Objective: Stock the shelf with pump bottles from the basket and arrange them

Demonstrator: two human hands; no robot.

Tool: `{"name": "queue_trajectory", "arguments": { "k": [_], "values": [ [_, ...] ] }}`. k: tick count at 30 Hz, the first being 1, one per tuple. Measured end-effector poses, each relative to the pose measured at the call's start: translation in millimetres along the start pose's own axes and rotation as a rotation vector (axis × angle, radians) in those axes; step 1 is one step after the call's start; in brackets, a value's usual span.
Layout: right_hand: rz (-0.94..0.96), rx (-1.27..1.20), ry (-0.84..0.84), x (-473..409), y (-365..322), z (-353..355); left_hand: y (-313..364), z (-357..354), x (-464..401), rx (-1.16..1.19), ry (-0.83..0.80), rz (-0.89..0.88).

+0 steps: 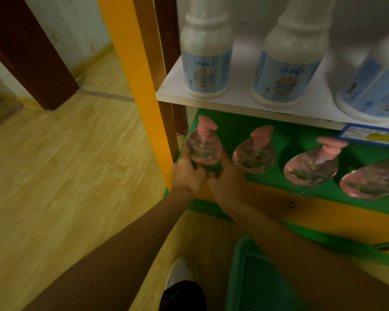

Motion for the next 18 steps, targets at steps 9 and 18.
{"name": "queue_trajectory", "arguments": {
  "k": [9, 18],
  "values": [
    [0.003, -0.022, -0.043, -4.6, 5.4, -3.1, -5.1, -0.3, -1.7, -0.017, 0.038, -0.012],
    [0.035, -0.071, -0.031, 11.0, -4.0, 15.6, 15.9, -5.6, 16.7, -0.004, 0.169, -0.139]
  ]
}}
Point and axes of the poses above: each hand's wrist, its own x-axis away from the middle knuckle, its own z-axis out of the back of the hand, y = z × x, the point moved 2 cm from there along -x, towards the middle knuckle, and after that the axes turned 10 degrees about -y, right-handed, at the moved point
